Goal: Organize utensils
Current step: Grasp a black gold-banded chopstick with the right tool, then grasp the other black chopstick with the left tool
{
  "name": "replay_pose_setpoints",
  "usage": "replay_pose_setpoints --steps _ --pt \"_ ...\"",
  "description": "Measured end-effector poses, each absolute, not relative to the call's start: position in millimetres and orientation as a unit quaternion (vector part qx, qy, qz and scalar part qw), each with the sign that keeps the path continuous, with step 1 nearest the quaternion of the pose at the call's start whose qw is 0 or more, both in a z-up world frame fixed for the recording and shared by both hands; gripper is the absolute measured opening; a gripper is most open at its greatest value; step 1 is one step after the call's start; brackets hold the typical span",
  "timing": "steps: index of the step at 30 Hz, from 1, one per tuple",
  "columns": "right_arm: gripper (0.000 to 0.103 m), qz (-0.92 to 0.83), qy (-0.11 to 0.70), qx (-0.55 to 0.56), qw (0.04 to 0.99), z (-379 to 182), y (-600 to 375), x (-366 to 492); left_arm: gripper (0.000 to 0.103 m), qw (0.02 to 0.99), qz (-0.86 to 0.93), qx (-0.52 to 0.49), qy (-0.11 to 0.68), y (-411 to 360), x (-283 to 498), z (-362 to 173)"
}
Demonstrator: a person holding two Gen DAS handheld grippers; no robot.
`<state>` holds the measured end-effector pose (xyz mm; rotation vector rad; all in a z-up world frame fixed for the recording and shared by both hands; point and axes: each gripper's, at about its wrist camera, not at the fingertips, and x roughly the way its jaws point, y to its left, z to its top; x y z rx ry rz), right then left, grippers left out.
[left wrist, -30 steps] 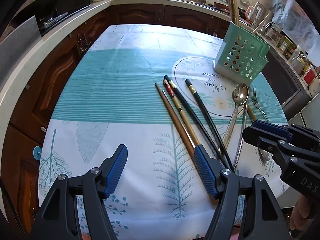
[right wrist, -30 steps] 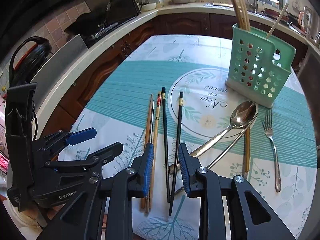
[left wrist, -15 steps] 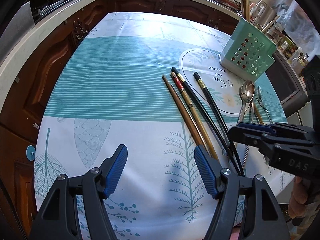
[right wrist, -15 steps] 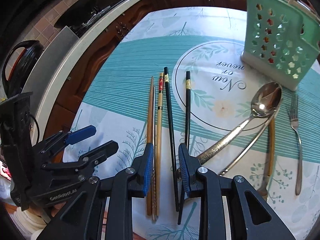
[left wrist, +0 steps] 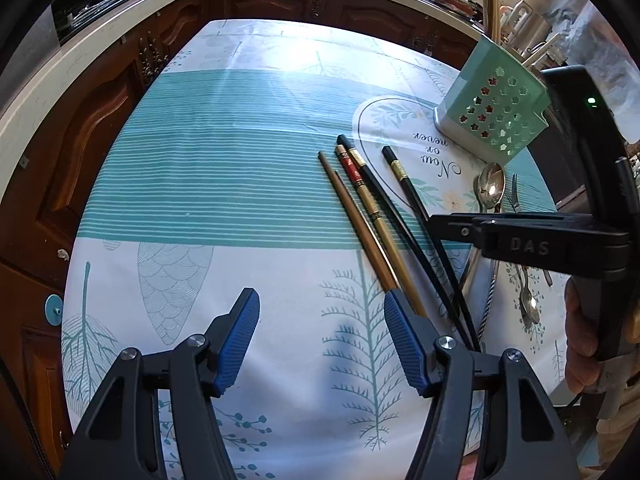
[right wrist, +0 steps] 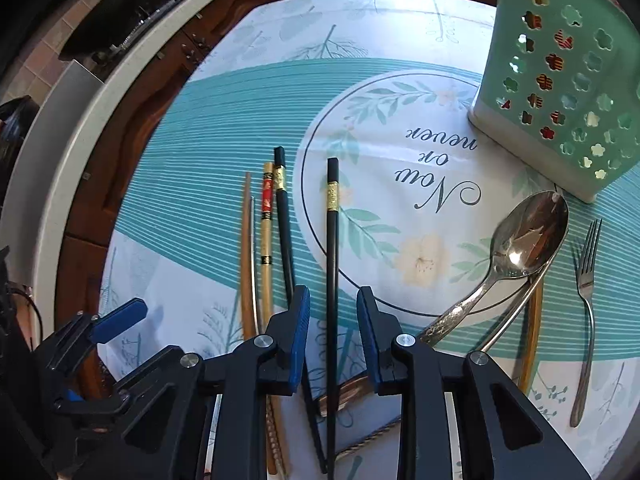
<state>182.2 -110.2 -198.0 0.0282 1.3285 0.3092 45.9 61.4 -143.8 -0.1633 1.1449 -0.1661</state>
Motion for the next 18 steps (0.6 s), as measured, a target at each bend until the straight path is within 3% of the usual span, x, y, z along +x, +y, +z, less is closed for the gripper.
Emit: replay_pose_setpoints --steps 6,10,18 --pt "0.020 0.140 0.620 -0.024 0.772 -205.5 -101.7 180.0 0.063 0.833 -0.086 -0.078 0.541 57.0 50.3 -140.8" --pt "0.007 0.140 0.614 -0.047 0.775 -206.9 -98.5 175.7 0.063 0.832 -0.090 -0.076 0.542 52.6 51.9 -139.5" --pt "0.006 0.164 0.609 -0.011 0.776 -200.9 -115.2 164.0 0.063 0.831 -0.090 -0.058 0.546 46.0 48.8 -136.2"
